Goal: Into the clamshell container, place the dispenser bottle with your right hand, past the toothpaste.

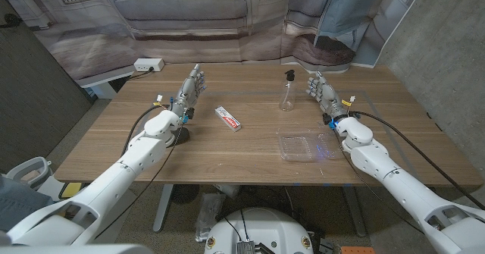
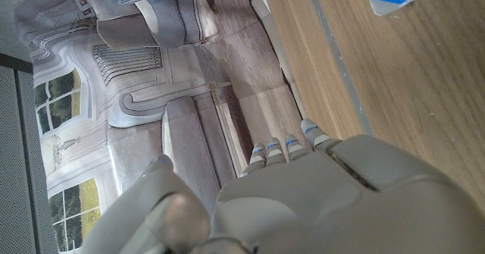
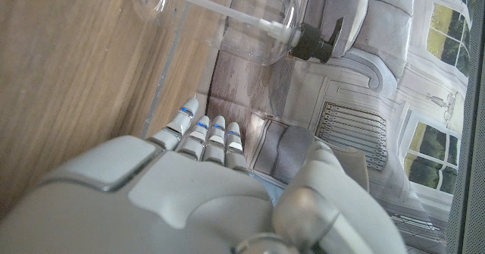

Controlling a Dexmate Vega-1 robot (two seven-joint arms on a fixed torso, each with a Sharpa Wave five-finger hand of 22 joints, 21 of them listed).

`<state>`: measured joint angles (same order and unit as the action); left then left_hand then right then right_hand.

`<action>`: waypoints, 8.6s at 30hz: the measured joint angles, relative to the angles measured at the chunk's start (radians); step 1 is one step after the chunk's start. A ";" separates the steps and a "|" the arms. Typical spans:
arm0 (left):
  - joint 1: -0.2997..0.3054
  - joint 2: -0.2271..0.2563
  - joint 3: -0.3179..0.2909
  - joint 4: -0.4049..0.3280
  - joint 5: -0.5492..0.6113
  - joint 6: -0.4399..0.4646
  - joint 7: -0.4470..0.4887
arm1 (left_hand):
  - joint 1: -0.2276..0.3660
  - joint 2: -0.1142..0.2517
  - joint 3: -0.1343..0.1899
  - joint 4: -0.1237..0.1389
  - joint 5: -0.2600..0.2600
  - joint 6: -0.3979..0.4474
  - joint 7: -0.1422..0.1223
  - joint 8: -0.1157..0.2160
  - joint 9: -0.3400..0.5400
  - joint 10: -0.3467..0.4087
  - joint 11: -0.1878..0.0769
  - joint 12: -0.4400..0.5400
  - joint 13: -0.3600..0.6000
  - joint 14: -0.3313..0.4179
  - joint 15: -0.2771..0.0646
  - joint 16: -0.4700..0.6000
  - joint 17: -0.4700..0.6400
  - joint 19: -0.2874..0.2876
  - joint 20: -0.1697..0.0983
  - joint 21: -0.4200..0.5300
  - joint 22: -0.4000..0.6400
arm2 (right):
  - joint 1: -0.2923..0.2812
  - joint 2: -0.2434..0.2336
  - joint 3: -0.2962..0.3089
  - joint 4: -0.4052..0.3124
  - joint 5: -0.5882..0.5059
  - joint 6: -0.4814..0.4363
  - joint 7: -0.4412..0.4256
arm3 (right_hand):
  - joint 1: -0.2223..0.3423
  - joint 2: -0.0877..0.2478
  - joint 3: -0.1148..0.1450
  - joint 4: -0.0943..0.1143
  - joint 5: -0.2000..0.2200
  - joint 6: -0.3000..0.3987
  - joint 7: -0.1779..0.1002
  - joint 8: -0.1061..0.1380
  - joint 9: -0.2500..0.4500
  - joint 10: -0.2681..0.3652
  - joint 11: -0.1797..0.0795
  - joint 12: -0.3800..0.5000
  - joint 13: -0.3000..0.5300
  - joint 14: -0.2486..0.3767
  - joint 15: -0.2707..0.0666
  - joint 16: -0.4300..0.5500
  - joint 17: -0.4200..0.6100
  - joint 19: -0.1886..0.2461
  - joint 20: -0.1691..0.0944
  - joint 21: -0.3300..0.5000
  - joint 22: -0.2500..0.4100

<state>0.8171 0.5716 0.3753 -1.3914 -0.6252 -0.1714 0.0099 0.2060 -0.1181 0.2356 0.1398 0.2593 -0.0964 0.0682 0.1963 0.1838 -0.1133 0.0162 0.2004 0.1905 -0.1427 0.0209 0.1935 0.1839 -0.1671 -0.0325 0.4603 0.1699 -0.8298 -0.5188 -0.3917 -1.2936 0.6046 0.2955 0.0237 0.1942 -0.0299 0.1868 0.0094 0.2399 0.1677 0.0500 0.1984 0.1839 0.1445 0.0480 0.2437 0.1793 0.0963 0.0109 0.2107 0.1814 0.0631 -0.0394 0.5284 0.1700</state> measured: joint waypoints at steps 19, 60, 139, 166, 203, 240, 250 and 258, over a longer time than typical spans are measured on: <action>0.008 0.005 0.001 -0.021 0.004 0.010 0.011 | 0.005 0.005 -0.002 -0.002 0.008 0.008 0.000 0.000 0.000 0.009 0.002 0.000 0.000 0.008 0.008 0.000 -0.002 0.000 0.000 -0.010 0.000 | -0.006 -0.022 0.008 -0.024 -0.008 0.016 0.009 | 0.028 -0.017 -0.003 -0.019 0.000 0.000 0.000 0.000 0.000 0.015 -0.007 0.000 0.000 0.000 0.000 -0.004 0.000 0.000 0.000 -0.008 0.000; 0.015 0.012 -0.011 -0.037 0.003 0.005 0.022 | 0.009 0.009 -0.010 -0.009 0.016 0.022 0.003 0.004 0.000 0.018 0.011 0.000 0.000 0.018 0.018 0.000 0.000 -0.003 0.015 -0.028 0.000 | 0.018 -0.033 -0.030 -0.036 -0.138 0.079 -0.018 | 0.131 -0.073 -0.005 -0.099 0.024 -0.088 0.003 -0.017 0.000 -0.026 0.001 -0.032 0.000 -0.042 0.004 -0.023 0.000 -0.003 0.004 -0.067 0.000; 0.093 0.041 -0.055 -0.109 -0.021 -0.040 0.028 | 0.013 0.013 -0.023 -0.017 0.022 0.025 0.000 0.004 0.000 0.020 0.012 0.000 0.001 0.018 0.018 0.000 0.000 -0.007 0.029 -0.058 0.005 | 0.045 -0.072 -0.110 -0.083 -0.457 0.036 -0.189 | 0.205 -0.105 -0.029 -0.144 0.115 -0.248 0.023 -0.013 0.004 -0.155 0.048 -0.052 0.004 -0.136 0.042 -0.029 0.000 -0.037 0.020 -0.174 0.000; 0.118 0.045 -0.064 -0.143 -0.016 -0.049 0.051 | 0.013 0.013 -0.032 -0.017 0.022 0.029 -0.004 0.004 0.000 0.020 0.012 0.000 0.001 0.018 0.018 0.000 0.000 -0.007 0.029 -0.069 0.005 | 0.070 -0.071 -0.147 -0.077 -0.543 0.001 -0.229 | 0.213 -0.105 -0.038 -0.144 0.127 -0.250 0.000 -0.013 0.004 -0.172 0.047 -0.052 0.004 -0.147 0.053 -0.029 0.000 -0.045 0.027 -0.196 0.005; 0.159 0.061 -0.083 -0.208 -0.007 -0.033 0.099 | 0.017 0.017 -0.035 -0.020 0.031 0.029 -0.004 0.004 0.000 0.020 0.012 0.000 0.001 0.018 0.018 0.000 0.000 -0.002 0.034 -0.080 0.005 | 0.125 -0.046 -0.194 -0.017 -0.602 -0.005 -0.239 | 0.213 -0.105 -0.052 -0.141 0.142 -0.239 -0.036 -0.005 0.004 -0.171 0.039 -0.046 0.004 -0.146 0.053 -0.026 0.000 -0.039 0.032 -0.207 0.005; 0.203 0.084 -0.106 -0.256 -0.010 -0.020 0.120 | 0.013 0.021 -0.045 -0.023 0.031 0.029 -0.004 0.004 0.000 0.020 0.012 0.000 0.001 0.018 0.018 0.000 0.000 -0.005 0.038 -0.095 0.004 | 0.183 -0.003 -0.228 0.096 -0.611 0.013 -0.253 | 0.218 -0.111 -0.063 -0.139 0.152 -0.239 -0.047 -0.005 0.004 -0.164 0.032 -0.039 0.004 -0.123 0.059 -0.018 0.003 -0.009 0.063 -0.215 0.004; 0.211 0.085 -0.108 -0.263 -0.010 -0.020 0.126 | 0.013 0.021 -0.048 -0.020 0.031 0.029 -0.004 0.004 0.000 0.020 0.012 0.000 0.001 0.018 0.018 0.000 0.000 -0.005 0.038 -0.095 0.004 | 0.191 0.002 -0.234 0.113 -0.617 0.013 -0.263 | 0.218 -0.111 -0.071 -0.139 0.163 -0.230 -0.056 0.003 0.004 -0.148 0.034 -0.031 0.004 -0.098 0.048 -0.014 0.001 0.013 0.077 -0.223 0.004; 0.215 0.083 -0.108 -0.267 -0.009 -0.020 0.131 | 0.013 0.021 -0.048 -0.020 0.031 0.040 -0.004 0.004 0.000 0.020 0.012 0.000 0.001 0.018 0.018 0.000 0.000 -0.005 0.038 -0.102 0.004 | 0.201 0.009 -0.243 0.134 -0.620 0.013 -0.266 | 0.218 -0.111 -0.071 -0.139 0.163 -0.230 -0.056 0.003 0.004 -0.143 0.029 -0.031 0.004 -0.092 0.053 -0.014 0.000 0.020 0.076 -0.223 0.004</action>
<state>1.0324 0.6548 0.2669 -1.6583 -0.6341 -0.1913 0.1413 0.2191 -0.0970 0.1874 0.1197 0.2903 -0.0568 0.0641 0.2002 0.1836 -0.0936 0.0285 0.2004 0.1911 -0.1249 0.0385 0.1934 0.1834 -0.1724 0.0051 0.3584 0.1744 -0.6289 -0.5102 -0.6343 -1.1596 -0.0150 0.3085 -0.2420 0.4125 -0.1405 0.1157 -0.1292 0.4032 -0.0624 -0.0056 0.2013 0.1881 0.0020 0.0768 0.2128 0.1835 0.0038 0.0644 0.1963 0.1813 0.0828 0.0370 0.3058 0.1745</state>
